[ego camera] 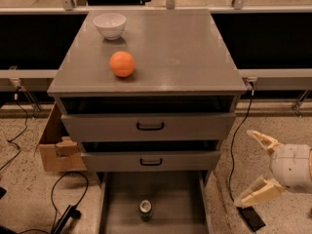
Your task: Pick green can from bottom drawer and place on counter
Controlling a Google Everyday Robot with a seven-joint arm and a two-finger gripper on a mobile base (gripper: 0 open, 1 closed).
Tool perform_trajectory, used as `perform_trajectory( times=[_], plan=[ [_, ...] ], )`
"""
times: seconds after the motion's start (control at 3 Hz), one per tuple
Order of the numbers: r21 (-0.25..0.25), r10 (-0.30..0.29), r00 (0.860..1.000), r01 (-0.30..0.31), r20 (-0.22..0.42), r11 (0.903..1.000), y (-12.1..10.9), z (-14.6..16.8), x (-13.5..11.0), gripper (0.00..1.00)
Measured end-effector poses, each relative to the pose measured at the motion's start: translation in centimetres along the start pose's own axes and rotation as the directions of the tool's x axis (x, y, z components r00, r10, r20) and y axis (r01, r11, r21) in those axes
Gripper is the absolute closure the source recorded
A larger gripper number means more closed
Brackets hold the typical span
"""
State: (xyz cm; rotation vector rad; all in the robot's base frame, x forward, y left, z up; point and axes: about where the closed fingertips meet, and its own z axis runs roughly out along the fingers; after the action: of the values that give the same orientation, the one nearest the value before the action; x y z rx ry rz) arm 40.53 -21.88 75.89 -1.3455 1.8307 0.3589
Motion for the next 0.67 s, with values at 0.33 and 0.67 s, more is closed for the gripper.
perform_trajectory(
  times=[0.33, 0.67],
  plan=[
    [-0.001, 0.044, 0.999, -0.044, 0.024, 0.999, 0.5, 3.6, 2.9, 0.0],
    [0.007, 0.091, 0.993, -0.092, 0.071, 0.9957, 1.2, 10.3, 8.6, 0.0]
  ],
)
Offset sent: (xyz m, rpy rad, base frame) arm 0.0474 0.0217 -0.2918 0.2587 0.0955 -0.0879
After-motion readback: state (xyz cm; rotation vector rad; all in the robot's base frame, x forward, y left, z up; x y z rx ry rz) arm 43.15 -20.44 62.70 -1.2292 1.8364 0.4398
